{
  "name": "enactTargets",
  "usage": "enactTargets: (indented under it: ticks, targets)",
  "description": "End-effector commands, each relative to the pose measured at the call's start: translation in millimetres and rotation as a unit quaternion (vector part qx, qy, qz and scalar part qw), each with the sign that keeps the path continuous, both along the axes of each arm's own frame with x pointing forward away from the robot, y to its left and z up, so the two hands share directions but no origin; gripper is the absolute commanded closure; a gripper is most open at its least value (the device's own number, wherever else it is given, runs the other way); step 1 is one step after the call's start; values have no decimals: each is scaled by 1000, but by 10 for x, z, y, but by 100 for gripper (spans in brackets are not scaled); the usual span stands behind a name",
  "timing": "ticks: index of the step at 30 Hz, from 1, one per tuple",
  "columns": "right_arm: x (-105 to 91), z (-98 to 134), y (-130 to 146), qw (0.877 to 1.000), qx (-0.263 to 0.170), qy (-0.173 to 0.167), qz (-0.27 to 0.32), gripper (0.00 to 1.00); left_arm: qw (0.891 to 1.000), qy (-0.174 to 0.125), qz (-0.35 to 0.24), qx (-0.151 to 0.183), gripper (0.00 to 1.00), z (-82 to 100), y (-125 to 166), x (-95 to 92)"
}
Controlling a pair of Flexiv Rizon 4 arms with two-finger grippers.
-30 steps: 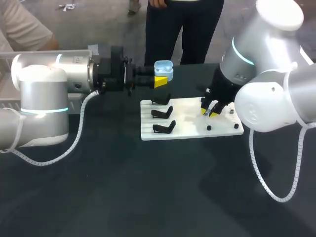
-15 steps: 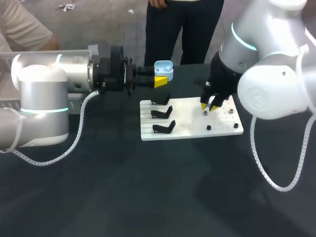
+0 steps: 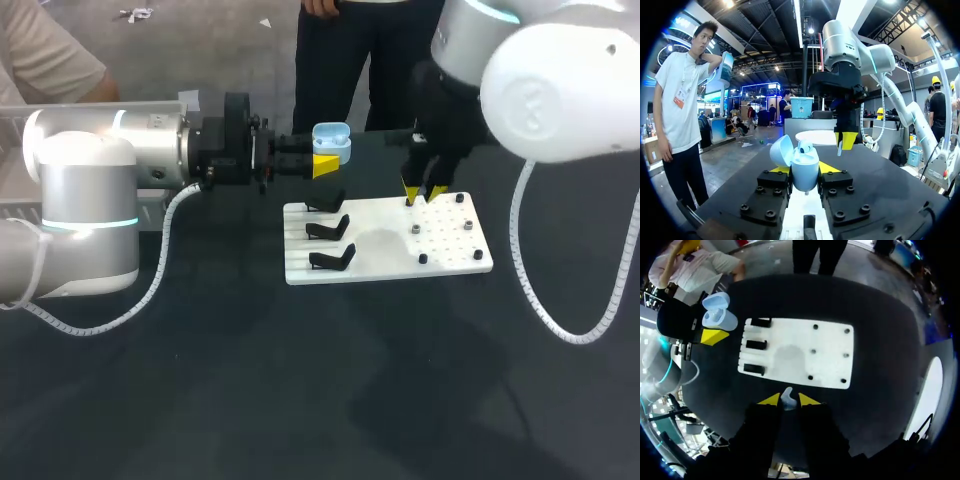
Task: Pick up each earbud case from the left stands, insert the matching earbuds, close the lid, and place the case in the box.
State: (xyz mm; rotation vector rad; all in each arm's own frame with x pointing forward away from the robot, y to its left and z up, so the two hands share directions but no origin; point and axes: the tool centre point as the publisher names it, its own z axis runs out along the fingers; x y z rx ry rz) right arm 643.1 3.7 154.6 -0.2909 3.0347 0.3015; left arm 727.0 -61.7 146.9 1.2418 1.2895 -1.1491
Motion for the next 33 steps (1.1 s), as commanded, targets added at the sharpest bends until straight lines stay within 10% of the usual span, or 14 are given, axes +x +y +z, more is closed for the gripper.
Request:
enactTargets:
  ticks: [1, 33]
  targets:
    - [-12, 235, 65, 1000, -2, 8, 17, 100, 1000, -3, 3, -2, 100, -11, -5, -16]
    - [294, 803, 895, 986, -40, -40, 154, 100, 1000, -3, 3, -2, 100, -11, -5, -16]
